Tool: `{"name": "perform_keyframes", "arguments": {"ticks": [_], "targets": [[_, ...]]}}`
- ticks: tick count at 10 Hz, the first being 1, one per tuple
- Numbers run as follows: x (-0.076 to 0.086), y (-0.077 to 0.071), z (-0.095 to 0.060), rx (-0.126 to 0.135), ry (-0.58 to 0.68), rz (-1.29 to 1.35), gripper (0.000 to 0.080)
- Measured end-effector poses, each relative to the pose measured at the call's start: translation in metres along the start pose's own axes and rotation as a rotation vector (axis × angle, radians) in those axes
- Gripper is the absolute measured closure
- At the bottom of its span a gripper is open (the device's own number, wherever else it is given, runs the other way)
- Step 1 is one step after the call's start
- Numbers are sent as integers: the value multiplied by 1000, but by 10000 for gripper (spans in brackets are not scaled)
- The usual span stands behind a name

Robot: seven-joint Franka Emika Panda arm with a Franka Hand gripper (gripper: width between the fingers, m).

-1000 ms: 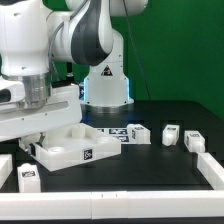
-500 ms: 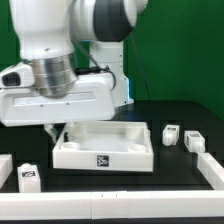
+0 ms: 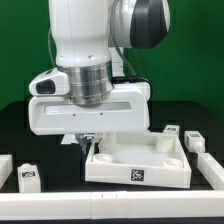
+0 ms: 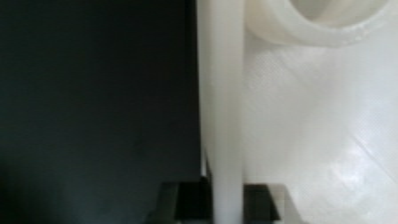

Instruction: Assemble one leg

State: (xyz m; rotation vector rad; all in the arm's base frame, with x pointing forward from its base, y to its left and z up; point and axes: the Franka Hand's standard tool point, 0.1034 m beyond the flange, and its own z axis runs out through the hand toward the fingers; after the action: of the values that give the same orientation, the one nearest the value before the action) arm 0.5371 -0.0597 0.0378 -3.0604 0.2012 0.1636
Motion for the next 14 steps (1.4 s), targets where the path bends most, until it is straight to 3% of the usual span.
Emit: {"name": "perform_keyframes", "arguments": {"ticks": [3, 7, 9, 10, 14], "targets": [[0, -1, 4, -1, -4, 0, 746], [23, -38, 27, -7, 8, -33, 745], [33, -40, 26, -10, 15, -41, 745], [46, -43, 25, -11, 21, -55, 745], [43, -42, 23, -10, -40, -52, 745]]}}
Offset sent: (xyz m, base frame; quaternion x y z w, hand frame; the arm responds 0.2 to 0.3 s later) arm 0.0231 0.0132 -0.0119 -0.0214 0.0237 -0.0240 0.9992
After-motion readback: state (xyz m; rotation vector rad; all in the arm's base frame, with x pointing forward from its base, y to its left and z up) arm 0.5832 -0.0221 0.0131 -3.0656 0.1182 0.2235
